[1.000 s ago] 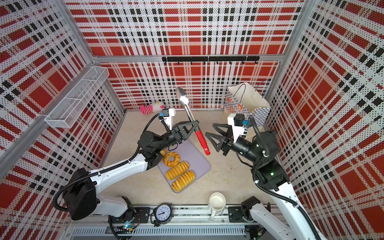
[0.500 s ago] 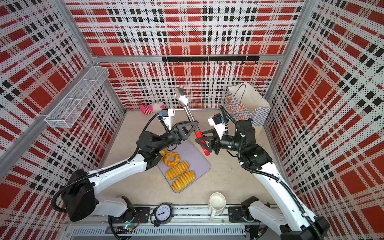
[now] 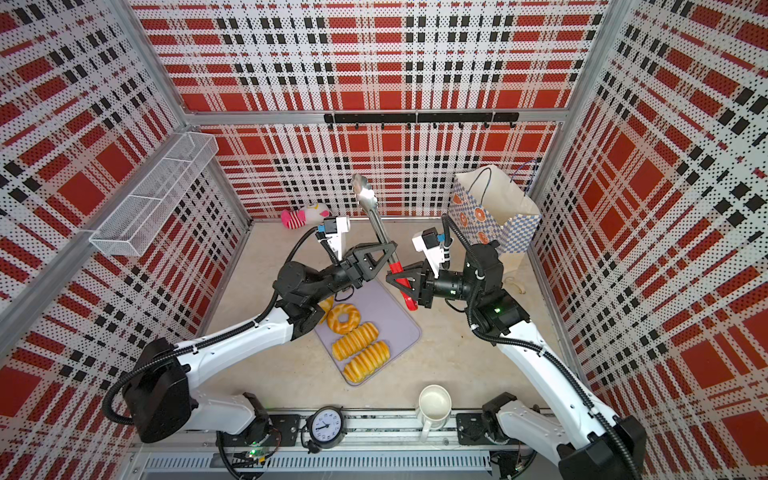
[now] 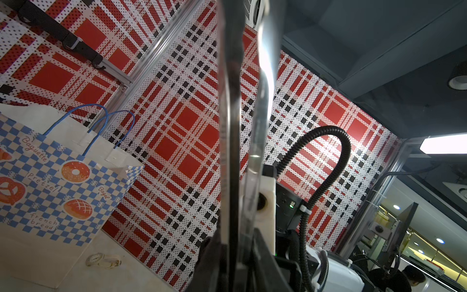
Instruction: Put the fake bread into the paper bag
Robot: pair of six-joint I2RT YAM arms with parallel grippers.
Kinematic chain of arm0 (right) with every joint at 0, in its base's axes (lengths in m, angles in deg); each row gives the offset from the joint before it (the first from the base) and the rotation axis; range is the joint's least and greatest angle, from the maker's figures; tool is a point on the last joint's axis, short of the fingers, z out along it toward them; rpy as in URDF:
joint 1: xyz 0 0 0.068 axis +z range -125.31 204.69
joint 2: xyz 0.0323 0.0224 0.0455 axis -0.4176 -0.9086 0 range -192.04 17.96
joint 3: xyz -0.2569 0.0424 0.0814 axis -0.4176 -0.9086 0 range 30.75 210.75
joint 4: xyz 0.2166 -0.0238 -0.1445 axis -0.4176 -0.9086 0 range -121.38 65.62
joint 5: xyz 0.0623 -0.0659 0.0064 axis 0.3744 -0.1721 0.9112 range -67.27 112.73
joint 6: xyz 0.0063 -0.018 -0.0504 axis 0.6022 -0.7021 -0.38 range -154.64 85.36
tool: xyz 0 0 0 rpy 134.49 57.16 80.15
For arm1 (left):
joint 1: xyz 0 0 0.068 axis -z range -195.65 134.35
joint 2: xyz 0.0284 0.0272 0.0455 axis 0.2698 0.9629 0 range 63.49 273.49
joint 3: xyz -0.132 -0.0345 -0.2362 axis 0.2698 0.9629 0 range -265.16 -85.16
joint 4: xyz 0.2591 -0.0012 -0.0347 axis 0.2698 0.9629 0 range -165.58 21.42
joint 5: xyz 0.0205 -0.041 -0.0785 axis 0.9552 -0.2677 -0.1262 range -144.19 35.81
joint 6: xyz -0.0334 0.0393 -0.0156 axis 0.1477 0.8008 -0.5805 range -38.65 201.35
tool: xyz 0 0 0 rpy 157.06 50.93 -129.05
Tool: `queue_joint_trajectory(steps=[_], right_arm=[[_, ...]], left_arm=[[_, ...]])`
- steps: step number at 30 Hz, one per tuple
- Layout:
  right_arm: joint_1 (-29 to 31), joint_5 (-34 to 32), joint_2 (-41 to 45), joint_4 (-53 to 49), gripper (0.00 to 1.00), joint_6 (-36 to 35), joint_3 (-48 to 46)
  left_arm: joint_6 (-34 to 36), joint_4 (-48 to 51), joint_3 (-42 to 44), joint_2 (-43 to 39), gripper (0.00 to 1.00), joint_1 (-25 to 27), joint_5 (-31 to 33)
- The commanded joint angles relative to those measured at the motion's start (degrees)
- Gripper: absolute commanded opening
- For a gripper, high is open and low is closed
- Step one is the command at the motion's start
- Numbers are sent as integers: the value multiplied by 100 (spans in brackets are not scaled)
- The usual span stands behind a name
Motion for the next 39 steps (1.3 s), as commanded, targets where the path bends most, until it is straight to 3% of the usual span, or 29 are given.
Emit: queue_joint_trajectory(steps=[1,4,7,12,16,19,25,27,31,39], right_arm=[[28,164,0,582,4,276,-43],[27,-16,104,393,0,126,-36],[26,-429,248,-213,0,-272,80],[16,-2182,587,-2303,0,-1446,656],[14,-3916,863,-3803,0,-2064,1012],[20,-4816,843,-4700,0,-2373,1210],[42,-5660,556,-5887,3,-2725,1358],[56,-5567,451,-6019,4,-2683,1298],[55,-4773,333,-5652,7,-2412,949],[62,-3437,-411,-5084,6,-1213,753]], left_arm=[[-32,-230,-9,-39,26,-35,-69],[-42,-230,164,-128,45,-113,1],[-109,-160,416,-294,73,-282,-81],[242,1177,980,-1068,96,-652,-15],[1252,3721,938,-1965,98,-755,1025],[1605,5054,777,-2388,98,-911,1323],[2199,7088,531,-2850,98,-1362,2288],[2226,7400,581,-2888,98,-1555,2372],[2278,7556,674,-2709,98,-1858,2041],[2554,7241,871,-2382,98,-2151,1412]])
